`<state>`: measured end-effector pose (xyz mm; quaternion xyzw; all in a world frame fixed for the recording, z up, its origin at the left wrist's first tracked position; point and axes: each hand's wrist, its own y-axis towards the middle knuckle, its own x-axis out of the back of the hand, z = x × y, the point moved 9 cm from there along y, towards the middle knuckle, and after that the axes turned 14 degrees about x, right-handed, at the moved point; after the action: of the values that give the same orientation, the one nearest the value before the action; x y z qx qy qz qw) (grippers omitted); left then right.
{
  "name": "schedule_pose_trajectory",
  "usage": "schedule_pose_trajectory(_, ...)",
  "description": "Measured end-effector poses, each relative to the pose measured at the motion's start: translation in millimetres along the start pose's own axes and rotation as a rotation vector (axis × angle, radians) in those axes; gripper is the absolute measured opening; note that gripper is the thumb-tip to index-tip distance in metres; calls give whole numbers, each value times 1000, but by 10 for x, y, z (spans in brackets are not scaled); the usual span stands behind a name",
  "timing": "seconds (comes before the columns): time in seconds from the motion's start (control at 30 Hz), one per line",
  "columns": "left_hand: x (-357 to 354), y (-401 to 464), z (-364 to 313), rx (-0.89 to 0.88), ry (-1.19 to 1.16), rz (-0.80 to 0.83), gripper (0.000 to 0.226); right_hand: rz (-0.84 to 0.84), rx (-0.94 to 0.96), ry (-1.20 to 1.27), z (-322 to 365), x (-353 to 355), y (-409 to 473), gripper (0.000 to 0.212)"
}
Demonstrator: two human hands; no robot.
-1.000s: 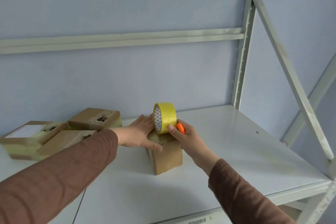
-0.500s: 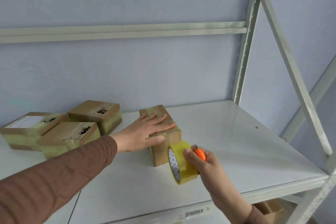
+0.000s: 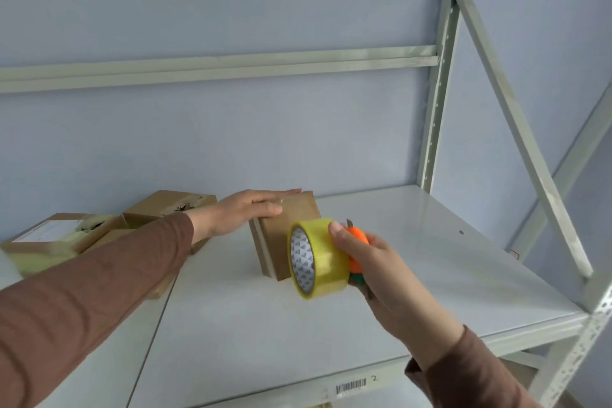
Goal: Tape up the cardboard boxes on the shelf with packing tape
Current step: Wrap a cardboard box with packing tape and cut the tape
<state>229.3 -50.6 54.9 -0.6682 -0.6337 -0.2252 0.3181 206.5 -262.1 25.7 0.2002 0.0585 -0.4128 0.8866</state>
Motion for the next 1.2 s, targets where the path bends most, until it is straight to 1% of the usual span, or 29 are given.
schedule_pose_trajectory(0.03,58,18,7,32,-61,-16,32,36,5,14,67,-67,83,32)
schedule_pose_trajectory(0.1,157,49,39,102,-120,-76,29,88,30,24,172,-181,224,29)
schedule_pose_trajectory(0.17,245,78,63,103,-165,-141,36,115,101,-12,230,-223,336,18)
schedule_pose_trajectory(0.2,281,79,69,77,-175,-174,39,118,133,-43,240,-225,376,16)
schedule_pose_trajectory(0.27,331,69,58,-5,-102,-223,42,125,186,-93,231,-220,441,20)
schedule_pose_trajectory(0.37,420,50,59,-30,115,-361,45,117,254,-139,224,-220,501,13)
schedule_pose_trajectory(0.43,444,17,-9,-62,240,-448,50,86,286,-195,188,-204,544,18)
schedule_pose_trajectory(0.47,430,8,-55,-88,264,-453,54,88,303,-208,176,-213,569,20)
schedule_pose_trajectory(0.5,410,2,-90,-105,260,-429,56,92,311,-217,178,-239,596,22)
schedule_pose_trajectory(0.57,335,18,-127,-142,233,-298,52,55,318,-213,185,-228,686,23)
schedule_pose_trajectory(0.6,299,26,-145,-169,265,-233,50,6,319,-189,207,-200,753,23)
schedule_pose_trajectory(0.63,278,38,-140,-173,333,-186,54,-51,312,-165,237,-168,821,23)
schedule_pose_trajectory(0.67,275,55,-93,-134,409,-154,64,-104,301,-158,258,-139,892,22)
schedule_pose_trajectory(0.73,311,94,53,6,515,-105,93,-156,275,-135,254,-137,1001,21)
schedule_pose_trajectory(0.8,335,122,146,85,603,-88,114,-109,245,-106,188,-217,1068,25)
schedule_pose_trajectory(0.83,337,146,158,90,644,-107,117,-57,246,-133,147,-276,1072,29)
schedule_pose_trajectory(0.87,355,160,163,81,656,-149,115,9,262,-200,101,-342,1069,30)
schedule_pose_trajectory(0.9,383,171,168,66,630,-199,108,73,282,-269,67,-413,1060,27)
schedule_pose_trajectory(0.97,428,169,235,51,523,-267,94,142,313,-340,45,-513,1079,11)
schedule_pose_trajectory(1.0,439,162,291,54,493,-278,90,127,320,-343,67,-529,1098,12)
schedule_pose_trajectory(1.03,438,160,324,46,483,-280,87,84,331,-327,111,-516,1104,16)
schedule_pose_trajectory(1.1,429,151,332,-11,428,-268,78,-9,350,-263,157,-424,1066,21)
schedule_pose_trajectory(1.17,432,154,321,-71,336,-258,68,-42,336,-206,129,-341,933,24)
schedule_pose_trajectory(1.2,435,162,333,-68,334,-265,68,-48,310,-210,56,-293,836,27)
